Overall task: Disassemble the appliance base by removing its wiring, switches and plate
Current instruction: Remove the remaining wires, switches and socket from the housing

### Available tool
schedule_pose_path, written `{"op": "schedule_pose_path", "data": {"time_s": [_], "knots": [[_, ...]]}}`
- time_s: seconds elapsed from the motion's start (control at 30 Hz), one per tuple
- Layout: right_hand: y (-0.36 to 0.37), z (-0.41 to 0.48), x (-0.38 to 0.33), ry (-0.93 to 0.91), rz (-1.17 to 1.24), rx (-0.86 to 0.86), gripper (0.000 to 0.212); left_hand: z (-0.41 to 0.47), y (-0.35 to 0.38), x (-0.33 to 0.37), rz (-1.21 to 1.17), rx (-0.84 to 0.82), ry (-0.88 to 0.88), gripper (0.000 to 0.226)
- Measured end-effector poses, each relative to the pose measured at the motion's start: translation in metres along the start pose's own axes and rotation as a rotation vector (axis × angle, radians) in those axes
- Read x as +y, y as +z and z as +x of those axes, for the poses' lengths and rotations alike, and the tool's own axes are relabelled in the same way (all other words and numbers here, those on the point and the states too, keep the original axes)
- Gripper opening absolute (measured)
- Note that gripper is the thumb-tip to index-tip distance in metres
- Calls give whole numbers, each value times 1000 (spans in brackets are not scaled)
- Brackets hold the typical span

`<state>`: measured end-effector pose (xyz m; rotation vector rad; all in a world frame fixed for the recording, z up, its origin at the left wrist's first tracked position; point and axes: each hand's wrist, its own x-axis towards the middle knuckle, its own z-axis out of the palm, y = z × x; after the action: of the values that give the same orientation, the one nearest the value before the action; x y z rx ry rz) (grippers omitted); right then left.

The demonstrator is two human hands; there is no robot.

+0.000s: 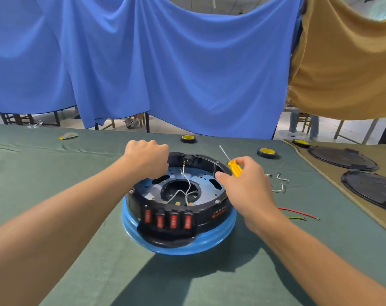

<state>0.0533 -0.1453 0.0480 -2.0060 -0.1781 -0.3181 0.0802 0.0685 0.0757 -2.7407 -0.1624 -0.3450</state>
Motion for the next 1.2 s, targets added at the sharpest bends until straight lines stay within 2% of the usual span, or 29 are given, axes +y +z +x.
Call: {"op": "schedule_pose_path", "data": {"time_s": [0.1,0.2,0.3,0.43,0.5,0.63,0.83,0.9,1.0,1.03,1.1,1.2], "knots": [[4,-2,0,-19,-58,11,33,-4,0,-2,34,27,-17,16],[4,3,6,-54,-90,49,39,-10,-1,-6,40,93,-26,27],[-1,14,12,-41,56,11,43,-16,-3,-17,-3,140,-47,41],[-5,34,17,13,297,-152,42,-18,-5,-28,-27,150,-113,39],[-5,42,17,10,320,-222,44,-17,-1,-30,-178,100,-151,36],[-2,53,19,-47,329,-361,41,-19,8,-31,-802,-58,-131,40],[16,68,20,11,419,-355,40,-25,27,-34,-1091,-112,-192,22],[19,75,16,-15,297,-338,36,-25,29,-34,-1136,-92,-265,23],[22,79,1,-185,-201,-199,26,-23,31,-31,-1252,-60,-384,26],[23,75,-5,-252,-272,-135,22,-22,33,-29,-1290,-47,-428,26],[25,63,-18,-353,-223,-79,14,-21,35,-25,-1339,-22,-520,28],[27,37,-31,-498,-200,-165,12,-19,38,-21,-1362,5,-654,26]]}}
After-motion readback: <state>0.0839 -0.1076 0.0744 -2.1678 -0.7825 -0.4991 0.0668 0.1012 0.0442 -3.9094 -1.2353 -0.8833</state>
